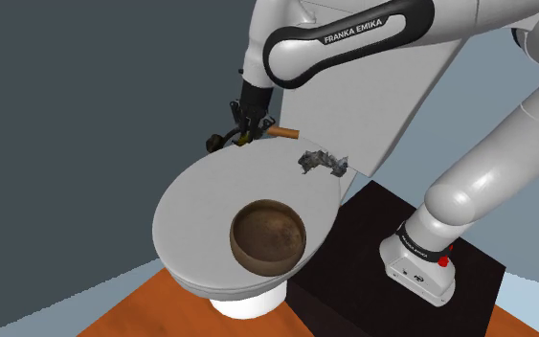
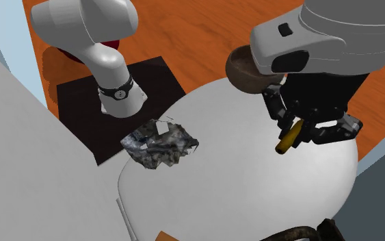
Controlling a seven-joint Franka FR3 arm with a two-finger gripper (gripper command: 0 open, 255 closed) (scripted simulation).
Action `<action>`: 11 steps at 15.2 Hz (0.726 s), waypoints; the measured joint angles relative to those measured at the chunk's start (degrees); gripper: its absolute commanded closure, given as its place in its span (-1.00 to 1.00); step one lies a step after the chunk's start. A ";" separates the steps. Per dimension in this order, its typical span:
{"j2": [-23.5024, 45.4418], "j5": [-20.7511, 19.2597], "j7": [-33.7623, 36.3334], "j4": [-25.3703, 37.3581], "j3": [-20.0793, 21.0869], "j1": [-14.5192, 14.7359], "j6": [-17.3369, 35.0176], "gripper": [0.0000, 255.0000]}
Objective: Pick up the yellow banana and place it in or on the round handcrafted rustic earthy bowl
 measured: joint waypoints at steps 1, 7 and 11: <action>-0.40 0.22 -0.15 0.52 -0.11 -0.03 -0.85 1.00; -2.20 1.07 -0.53 3.73 -0.60 -0.11 -5.62 1.00; -4.80 2.57 -0.11 2.93 -0.37 0.61 -6.98 1.00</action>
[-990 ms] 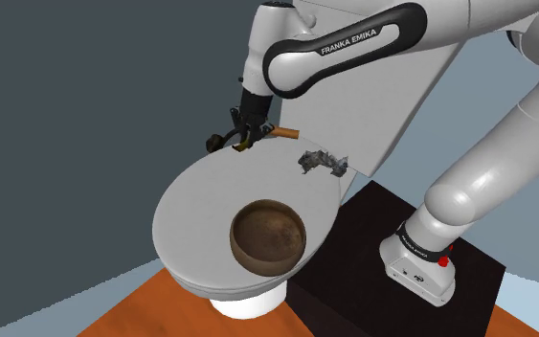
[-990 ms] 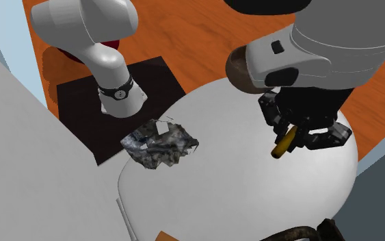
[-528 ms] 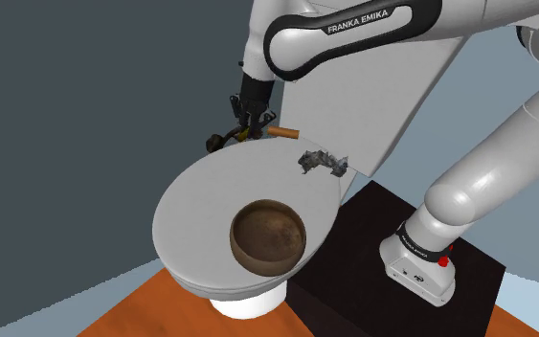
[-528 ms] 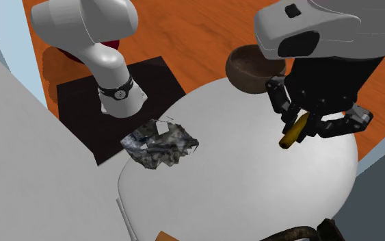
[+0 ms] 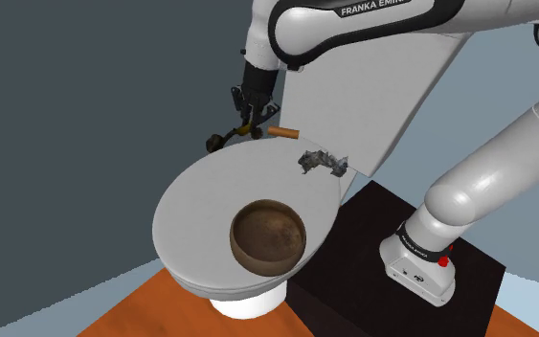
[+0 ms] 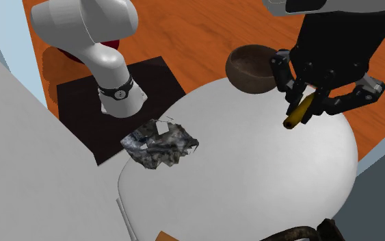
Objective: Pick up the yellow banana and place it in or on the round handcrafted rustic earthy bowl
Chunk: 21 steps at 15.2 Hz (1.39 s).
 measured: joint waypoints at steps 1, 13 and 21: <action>-1.15 0.72 0.31 -0.89 0.24 0.46 -0.02 1.00; -17.45 11.05 8.06 -12.08 4.69 9.68 -1.63 1.00; -24.34 16.18 14.79 -15.68 8.81 15.60 -2.75 1.00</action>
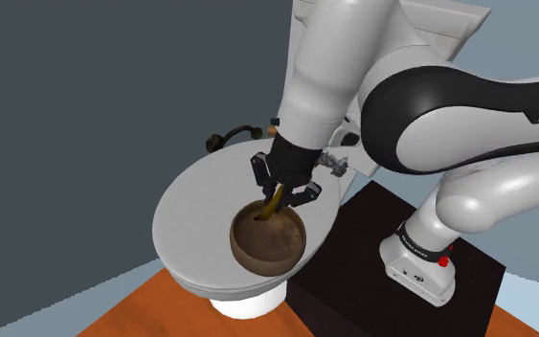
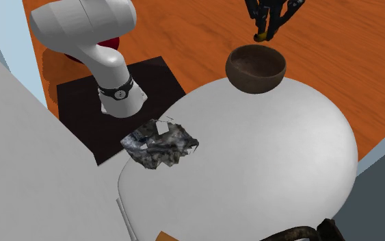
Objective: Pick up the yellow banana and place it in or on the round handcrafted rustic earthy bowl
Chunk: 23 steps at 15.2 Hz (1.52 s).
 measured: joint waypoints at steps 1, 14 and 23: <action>-0.08 0.27 0.12 -0.62 0.31 0.18 0.59 1.00; 2.88 1.77 0.05 -6.14 4.42 -0.31 9.25 1.00; 2.91 1.78 0.05 -6.18 4.45 -0.32 9.33 -1.00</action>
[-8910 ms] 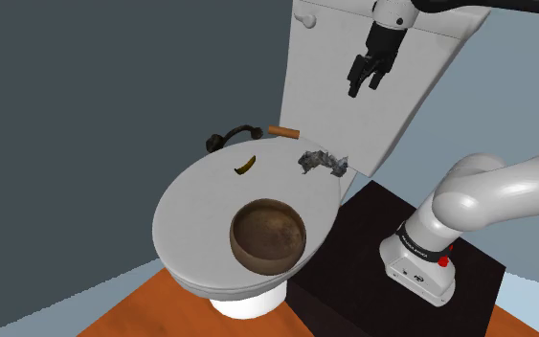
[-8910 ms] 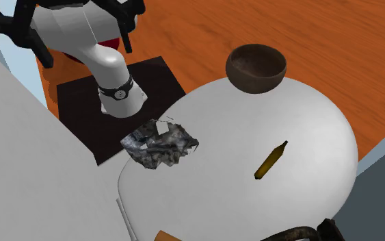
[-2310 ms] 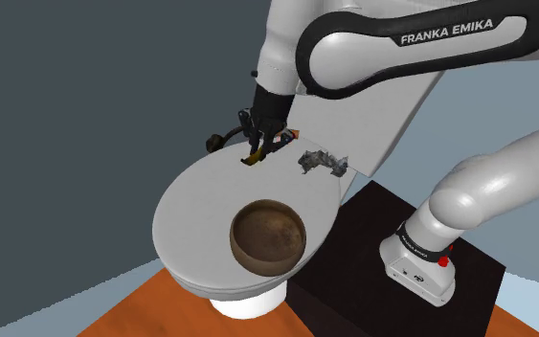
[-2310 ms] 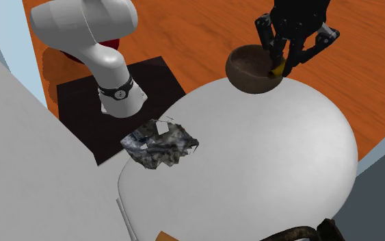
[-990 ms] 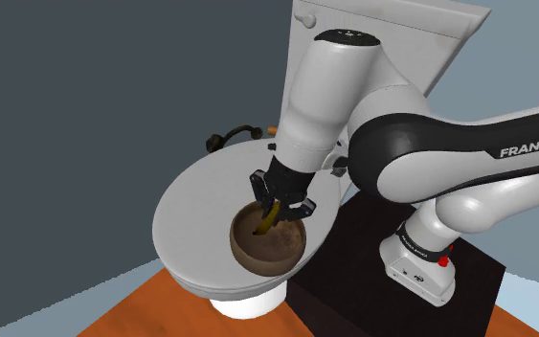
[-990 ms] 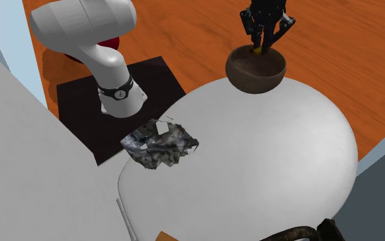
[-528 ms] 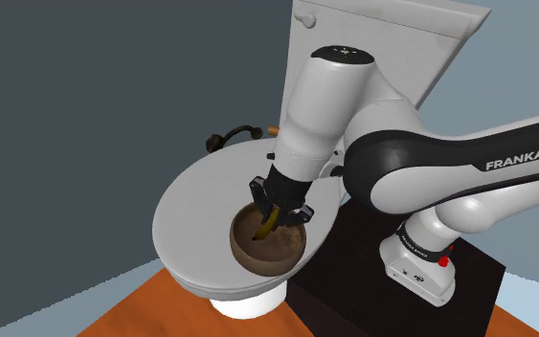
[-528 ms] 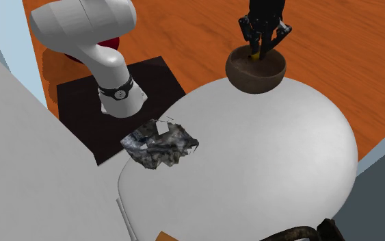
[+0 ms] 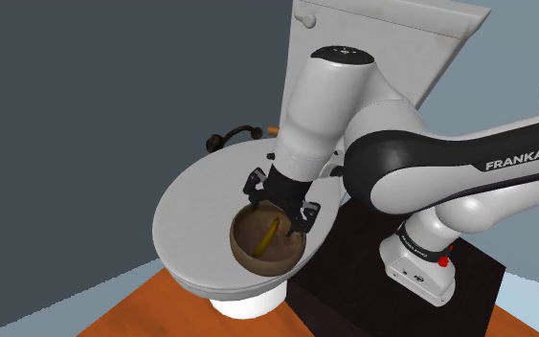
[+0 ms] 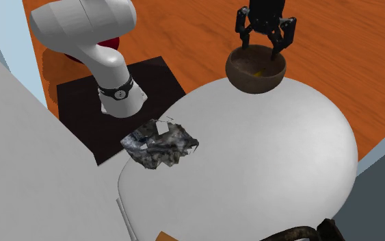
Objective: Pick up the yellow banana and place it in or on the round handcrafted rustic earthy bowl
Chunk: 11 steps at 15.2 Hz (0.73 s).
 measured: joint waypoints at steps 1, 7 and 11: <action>0.00 0.00 0.00 0.00 0.00 0.00 0.00 -1.00; -3.80 -0.69 -0.25 3.57 -4.18 1.29 -7.61 -1.00; -4.01 -0.80 -0.22 3.93 -4.46 1.33 -8.24 -1.00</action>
